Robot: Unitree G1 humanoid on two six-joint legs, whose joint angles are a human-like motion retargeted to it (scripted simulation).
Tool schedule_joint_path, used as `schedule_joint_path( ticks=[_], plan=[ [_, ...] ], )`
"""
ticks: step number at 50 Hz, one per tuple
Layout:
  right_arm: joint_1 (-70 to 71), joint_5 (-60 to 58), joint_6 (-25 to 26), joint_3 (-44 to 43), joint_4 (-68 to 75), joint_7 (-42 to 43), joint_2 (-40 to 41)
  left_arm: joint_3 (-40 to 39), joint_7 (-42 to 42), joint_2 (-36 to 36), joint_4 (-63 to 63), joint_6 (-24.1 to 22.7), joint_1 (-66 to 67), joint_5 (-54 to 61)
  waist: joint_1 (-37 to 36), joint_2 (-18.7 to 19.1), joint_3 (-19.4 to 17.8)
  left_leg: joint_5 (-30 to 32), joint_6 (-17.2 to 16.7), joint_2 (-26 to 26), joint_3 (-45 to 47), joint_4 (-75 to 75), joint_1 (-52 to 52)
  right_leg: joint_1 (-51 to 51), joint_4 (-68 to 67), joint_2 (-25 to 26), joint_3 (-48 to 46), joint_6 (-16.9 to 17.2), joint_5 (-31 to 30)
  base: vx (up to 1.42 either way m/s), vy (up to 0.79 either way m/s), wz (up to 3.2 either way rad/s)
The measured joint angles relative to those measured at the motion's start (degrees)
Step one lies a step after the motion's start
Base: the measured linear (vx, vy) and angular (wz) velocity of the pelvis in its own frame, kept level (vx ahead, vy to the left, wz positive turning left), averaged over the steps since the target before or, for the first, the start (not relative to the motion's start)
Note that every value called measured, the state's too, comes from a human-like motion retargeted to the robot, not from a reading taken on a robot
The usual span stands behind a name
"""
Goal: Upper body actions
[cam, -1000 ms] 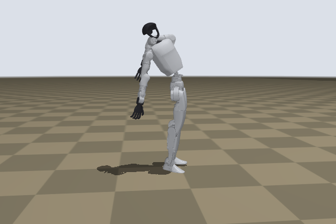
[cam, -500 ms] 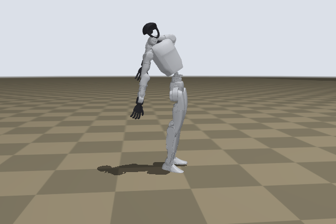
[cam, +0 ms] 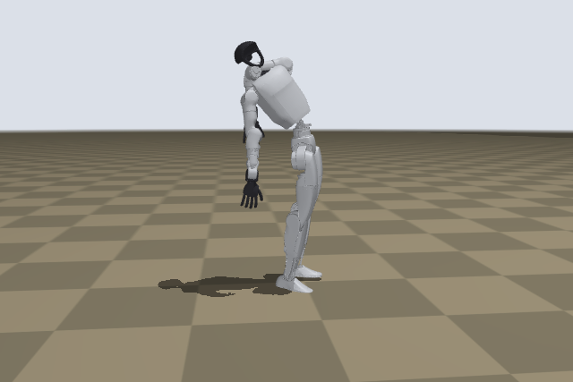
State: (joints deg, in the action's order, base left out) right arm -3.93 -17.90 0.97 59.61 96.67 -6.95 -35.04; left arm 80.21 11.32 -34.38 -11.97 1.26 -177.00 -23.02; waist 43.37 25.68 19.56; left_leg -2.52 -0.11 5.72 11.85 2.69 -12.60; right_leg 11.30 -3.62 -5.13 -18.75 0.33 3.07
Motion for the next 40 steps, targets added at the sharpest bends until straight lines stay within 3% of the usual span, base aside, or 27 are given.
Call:
schedule_joint_path(
  ticks=[10, 22, 25, 31, 33, 35, 37, 40],
  plan=[
    [17.67, 6.10, -3.83, -4.27, -9.85, 1.91, 19.13, 0.00, -12.52, 0.00, 31.06, -8.70, 0.00, 0.31, 3.22, 0.85, -6.33, -0.41, 0.38, 1.89, -2.48, -0.07, -11.32, 11.68, -1.95, -2.14, -2.64, 0.91, 2.54, 0.06, 0.15, 0.11],
    [37.21, 20.60, -7.22, -0.51, -20.67, 3.07, 40.40, 0.00, -29.97, 0.00, 69.57, -12.28, 0.00, 12.80, 1.92, 1.26, -6.67, -1.26, 0.54, 3.84, -5.29, 0.44, -20.26, 21.08, -2.85, -4.44, -5.08, 2.38, 5.03, 0.03, 0.05, 0.04],
    [44.55, 24.75, -8.32, 1.83, -22.47, 5.42, 43.73, 0.00, -30.73, 0.00, 71.97, -13.96, 0.00, 17.65, 1.66, 1.46, -6.40, -1.47, 0.59, 4.58, -6.40, 0.41, -22.10, 23.23, -3.25, -5.46, -5.96, 2.99, 5.81, -0.01, -0.02, 0.04],
    [58.92, 33.28, -12.02, 6.64, -25.68, 12.13, 50.10, 0.00, -29.07, 0.00, 71.97, -23.78, 0.00, 29.30, 4.03, 1.46, -8.34, -1.66, 0.71, 6.44, -8.77, 0.61, -27.96, 29.26, -5.15, -8.46, -7.98, 4.61, 7.86, -0.08, -0.13, 0.06],
    [63.88, 36.07, -14.41, 8.32, -27.49, 14.89, 52.97, 0.00, -28.45, 0.00, 71.97, -27.77, 0.00, 33.62, 6.84, 1.41, -11.12, -1.72, 0.72, 6.82, -9.18, 0.81, -30.26, 31.38, -5.92, -9.25, -8.32, 5.08, 8.58, -0.08, -0.13, -0.15],
    [69.50, 38.81, -17.54, 10.54, -29.45, 18.38, 56.51, 0.00, -27.40, 0.00, 71.97, -31.79, 0.00, 38.74, 11.60, 1.39, -16.45, -1.84, 0.67, 6.80, -9.10, 1.14, -33.11, 33.81, -6.57, -9.47, -8.15, 5.36, 9.21, -0.08, -0.09, -0.32],
    [75.43, 40.28, -20.56, 12.84, -31.34, 21.85, 60.74, 0.00, -25.75, 0.00, 71.97, -35.27, 0.00, 44.54, 18.20, 1.50, -24.27, -2.23, 0.37, 5.80, -8.20, 1.41, -35.76, 36.01, -6.49, -8.61, -7.18, 5.40, 9.36, -0.12, -0.04, -0.44],
    [84.27, 40.83, -23.47, 17.05, -33.59, 25.63, 68.35, -0.01, -21.71, 0.00, 71.97, -39.33, 0.00, 54.56, 30.70, 2.10, -39.91, -3.08, -0.28, 3.13, -5.36, 1.81, -38.87, 38.43, -4.90, -5.61, -4.32, 4.95, 8.57, -0.11, 0.00, -0.49]
  ],
)
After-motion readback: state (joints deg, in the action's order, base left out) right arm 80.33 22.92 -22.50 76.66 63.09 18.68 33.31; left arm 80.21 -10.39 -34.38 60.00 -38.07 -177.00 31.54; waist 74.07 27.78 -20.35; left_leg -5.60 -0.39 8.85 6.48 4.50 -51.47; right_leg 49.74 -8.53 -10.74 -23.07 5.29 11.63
